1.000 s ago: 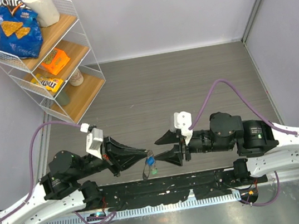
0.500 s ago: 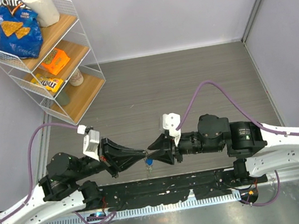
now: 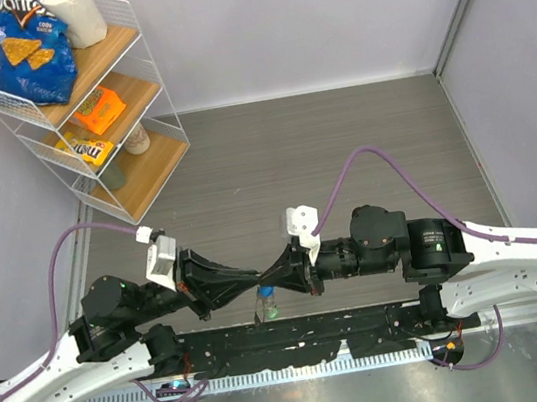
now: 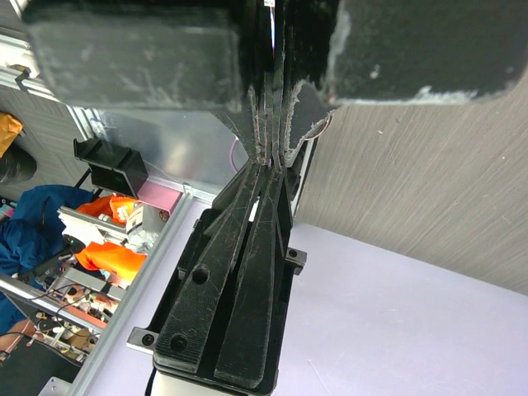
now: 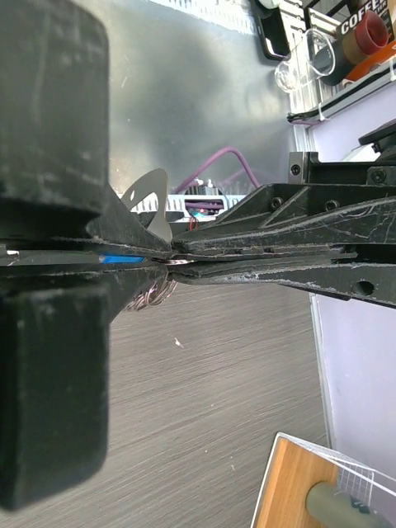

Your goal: Put the keys on the keyring

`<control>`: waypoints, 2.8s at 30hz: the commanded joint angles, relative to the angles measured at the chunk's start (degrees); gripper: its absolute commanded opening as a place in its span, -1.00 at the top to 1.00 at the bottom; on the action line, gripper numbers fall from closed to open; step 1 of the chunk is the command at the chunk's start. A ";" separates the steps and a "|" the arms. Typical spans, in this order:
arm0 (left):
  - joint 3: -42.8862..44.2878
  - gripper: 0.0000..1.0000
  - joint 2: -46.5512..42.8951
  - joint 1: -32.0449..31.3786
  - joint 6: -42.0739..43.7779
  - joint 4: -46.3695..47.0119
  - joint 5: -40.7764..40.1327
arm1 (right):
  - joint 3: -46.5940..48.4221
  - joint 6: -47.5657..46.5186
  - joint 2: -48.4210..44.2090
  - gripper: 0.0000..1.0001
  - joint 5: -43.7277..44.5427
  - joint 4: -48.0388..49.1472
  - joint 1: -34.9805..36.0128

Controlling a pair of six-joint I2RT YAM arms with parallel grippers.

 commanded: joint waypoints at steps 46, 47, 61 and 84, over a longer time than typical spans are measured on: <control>-7.69 -0.45 -10.19 0.03 -0.63 -2.34 -26.35 | -12.26 10.24 6.78 0.89 13.56 1.33 -22.40; -7.61 -0.44 -10.36 0.03 -0.71 -2.34 -26.44 | -12.43 10.94 7.67 0.90 12.34 1.94 -23.89; -9.80 -0.45 -13.00 0.12 -1.24 -2.52 -27.32 | -9.80 16.39 24.81 0.89 6.35 10.65 -34.97; -12.18 -0.45 -15.29 0.03 -2.21 -3.31 -29.34 | 5.32 11.83 49.60 0.78 5.03 14.61 -35.85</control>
